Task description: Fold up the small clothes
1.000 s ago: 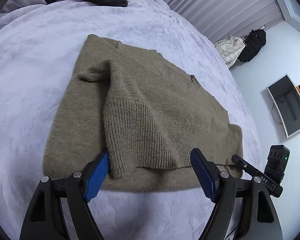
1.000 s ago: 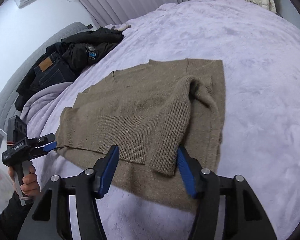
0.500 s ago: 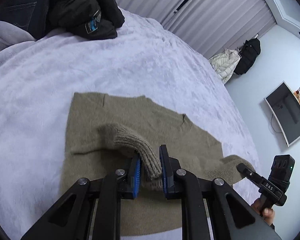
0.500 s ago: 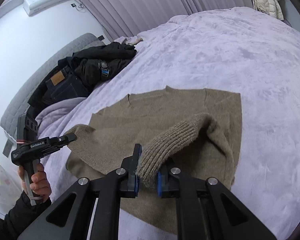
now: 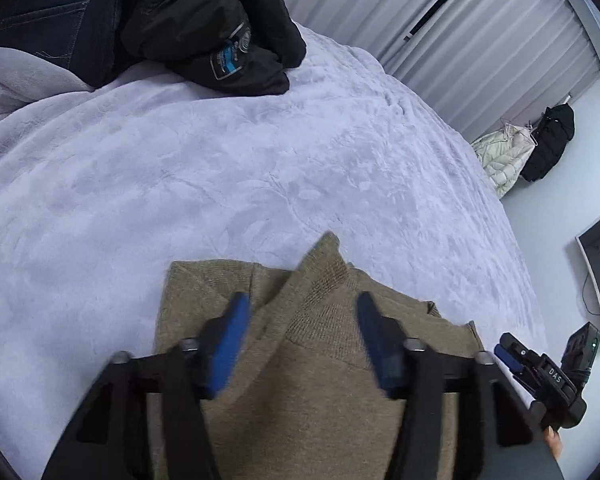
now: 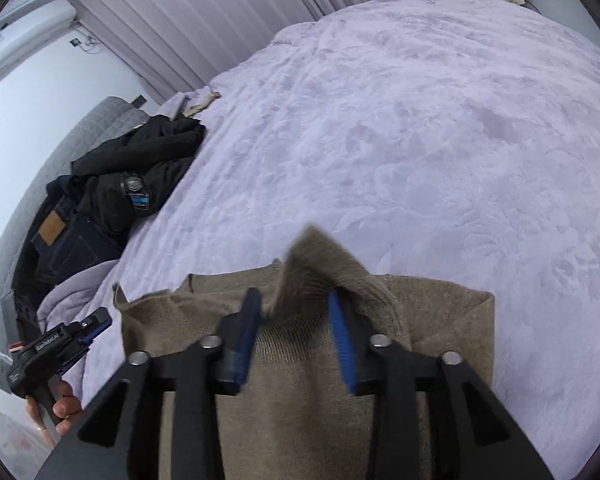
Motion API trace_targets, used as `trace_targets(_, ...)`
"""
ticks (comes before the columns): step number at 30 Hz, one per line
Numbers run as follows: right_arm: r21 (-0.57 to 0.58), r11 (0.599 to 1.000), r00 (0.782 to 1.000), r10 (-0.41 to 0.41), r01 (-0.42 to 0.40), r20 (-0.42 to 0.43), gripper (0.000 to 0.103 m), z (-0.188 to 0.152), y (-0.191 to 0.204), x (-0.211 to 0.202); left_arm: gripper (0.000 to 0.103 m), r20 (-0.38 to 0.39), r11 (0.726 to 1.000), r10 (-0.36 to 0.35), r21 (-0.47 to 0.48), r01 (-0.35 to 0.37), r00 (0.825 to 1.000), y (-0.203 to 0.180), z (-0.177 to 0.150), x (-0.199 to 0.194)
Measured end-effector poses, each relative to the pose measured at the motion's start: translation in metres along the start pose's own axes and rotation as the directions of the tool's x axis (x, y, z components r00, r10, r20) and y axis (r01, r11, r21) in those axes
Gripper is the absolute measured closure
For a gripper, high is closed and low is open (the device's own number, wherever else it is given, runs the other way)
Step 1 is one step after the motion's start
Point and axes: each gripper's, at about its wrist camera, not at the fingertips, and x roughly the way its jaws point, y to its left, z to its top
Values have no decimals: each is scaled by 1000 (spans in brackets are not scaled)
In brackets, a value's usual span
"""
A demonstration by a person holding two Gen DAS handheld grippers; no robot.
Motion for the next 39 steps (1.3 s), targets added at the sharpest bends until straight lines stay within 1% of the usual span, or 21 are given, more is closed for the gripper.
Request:
trace_targets(2,-10,999,999,-34,35,33,35,-4,-8,-10,27,46,999,28,42,-30,999,7,-6,-13)
trace_targets(5,-69,990,989,-113,120,95,35,-14,-14,-35,27,45,993,5,116,-10,999,9,-14,-26)
trace_targets(8,-198,939,956,-257,281,139,34,-20,-2,-43,27,11,980,-29,196,26,1000,-18,-19,-17)
trace_targets(9,-225,928,954,-274,296,125,33,-21,4,-36,27,-18,973,-42,227,44,999,-37,-22,-7)
trace_targets(12,-329,917,973,-229,225,28,33,-29,39,-6,27,-60,945,-21,324,39,998,-83,-32,25)
trace_targets(14,-414,890,975,-223,192,-26,33,-39,64,18,27,-86,926,65,376,-28,994,-93,-34,56)
trace_targets(17,-440,871,959,-275,217,-71,33,-43,64,48,27,-128,925,185,358,-128,974,-69,-31,91)
trace_targets(18,-429,872,952,-296,234,-83,33,-42,56,55,27,-129,933,190,332,-138,973,-53,-29,95)
trace_targets(19,-412,874,945,-317,257,-83,34,-38,42,57,27,-125,948,153,297,-111,980,-39,-27,93)
trace_targets(20,-382,882,942,-328,278,-74,34,-34,26,56,27,-122,968,73,248,-41,990,-25,-23,86)
trace_targets(21,-343,894,941,-331,290,-66,34,-30,10,52,27,-105,975,32,220,-8,994,-16,-21,80)
trace_targets(23,-251,942,964,-252,224,-83,34,-25,-15,42,27,-73,976,55,216,-38,996,-7,-21,77)
trace_targets(24,-229,954,972,-218,194,-83,34,-25,-22,39,27,-81,976,56,217,-37,995,-3,-23,78)
trace_targets(26,-270,938,967,-243,215,-76,34,-28,-18,39,27,-74,975,40,219,-23,996,-1,-23,74)
trace_targets(29,-300,908,945,-322,294,-49,34,-31,-9,34,27,-75,974,47,224,-29,996,0,-20,62)
trace_targets(31,-244,885,911,-413,397,-13,33,-26,-7,21,27,-41,975,49,217,-39,998,2,-14,47)
trace_targets(32,-226,880,904,-427,417,7,33,-24,-3,14,27,-9,975,63,213,-59,998,-1,-10,41)
trace_targets(34,-221,896,923,-382,384,53,28,-19,10,6,27,-11,983,30,180,-27,999,-10,-3,41)
trace_targets(36,-286,887,930,-364,362,48,25,-19,33,17,27,-39,982,-1,188,9,999,-30,-3,51)
trace_targets(37,-341,874,934,-355,346,39,25,-21,48,29,27,-38,975,26,222,-17,999,-42,-4,59)
trace_targets(39,-409,850,934,-356,331,16,25,-24,69,57,27,-38,949,158,283,-141,987,-54,-7,83)
